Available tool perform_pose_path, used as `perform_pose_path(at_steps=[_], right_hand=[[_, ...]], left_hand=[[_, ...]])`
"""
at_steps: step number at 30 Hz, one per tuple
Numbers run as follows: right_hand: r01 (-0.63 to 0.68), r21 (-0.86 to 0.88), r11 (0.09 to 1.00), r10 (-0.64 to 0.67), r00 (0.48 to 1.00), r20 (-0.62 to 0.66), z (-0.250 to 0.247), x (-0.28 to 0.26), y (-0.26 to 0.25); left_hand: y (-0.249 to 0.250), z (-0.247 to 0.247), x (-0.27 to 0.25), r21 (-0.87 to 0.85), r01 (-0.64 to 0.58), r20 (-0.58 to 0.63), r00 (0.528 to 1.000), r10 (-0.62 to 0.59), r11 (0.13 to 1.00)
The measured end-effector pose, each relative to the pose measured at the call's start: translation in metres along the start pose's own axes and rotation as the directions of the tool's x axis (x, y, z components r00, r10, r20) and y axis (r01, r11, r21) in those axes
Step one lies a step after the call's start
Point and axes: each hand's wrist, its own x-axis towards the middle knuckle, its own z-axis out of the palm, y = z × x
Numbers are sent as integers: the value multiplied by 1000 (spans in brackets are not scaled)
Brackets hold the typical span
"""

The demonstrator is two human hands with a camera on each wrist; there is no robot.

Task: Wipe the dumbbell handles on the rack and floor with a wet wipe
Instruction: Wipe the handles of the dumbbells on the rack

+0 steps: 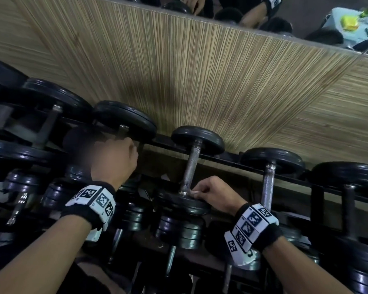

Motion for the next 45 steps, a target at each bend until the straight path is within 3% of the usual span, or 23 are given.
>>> perform_pose_path(at_steps=[4,7,10,12,15,18,21,24,29,33,36,38,39,41,43,45], right_hand=[[139,-219,966,-133,990,42,-2,-6,-18],[274,-240,931,-271,962,47,0,-1,-41],[344,-387,855,-347,936,66,5,8,-60],[303,-471,829,-263,953,150,7,12,-59],[276,-422,863,-222,960,172,3,8,-45],[209,-388,898,-174,977,124,-4,-5,-28],[-14,-399,917,28,999,29,-6,-17,-11],[-120,-232,965,94,988,-122,6,-9,-8],[-170,38,985,171,985,-26,19,17,-9],[-156,40,987,156,987,-22,16,12,-4],[-124,85,989,129,990,-62,10,-4,-6],[-65,234,970,81,995,-61,7,-19,-14],[-26,295,955,45,997,-58,7,-24,-19],[64,377,924,-36,996,-80,12,-30,-27],[144,469,871,-75,984,-162,22,-31,-28],[139,593,793,17,968,-249,31,-33,-26]], left_hand=[[1,0,-1,31,0,8,1000,0,1000],[1,0,-1,37,-4,23,1000,3,999],[0,0,-1,38,-2,27,1000,1,999],[-1,-1,-3,31,-2,23,1000,1,1000],[-2,-2,-4,26,-2,9,1000,2,1000],[-2,-2,-4,27,-3,9,1000,3,1000],[-1,-1,-3,36,1,24,1000,-2,999],[1,-2,-2,44,5,35,999,-7,999],[0,-2,-1,60,0,54,999,-3,998],[0,-4,-1,25,1,47,999,-2,1000],[9,-11,-9,-113,36,25,999,-33,993],[34,-12,-25,-349,71,96,995,-40,934],[49,-9,-34,-520,103,195,981,0,848],[78,-4,-50,-739,218,405,900,162,637],[89,2,-56,-782,283,498,819,284,556],[83,5,-50,-798,334,537,771,341,502]])
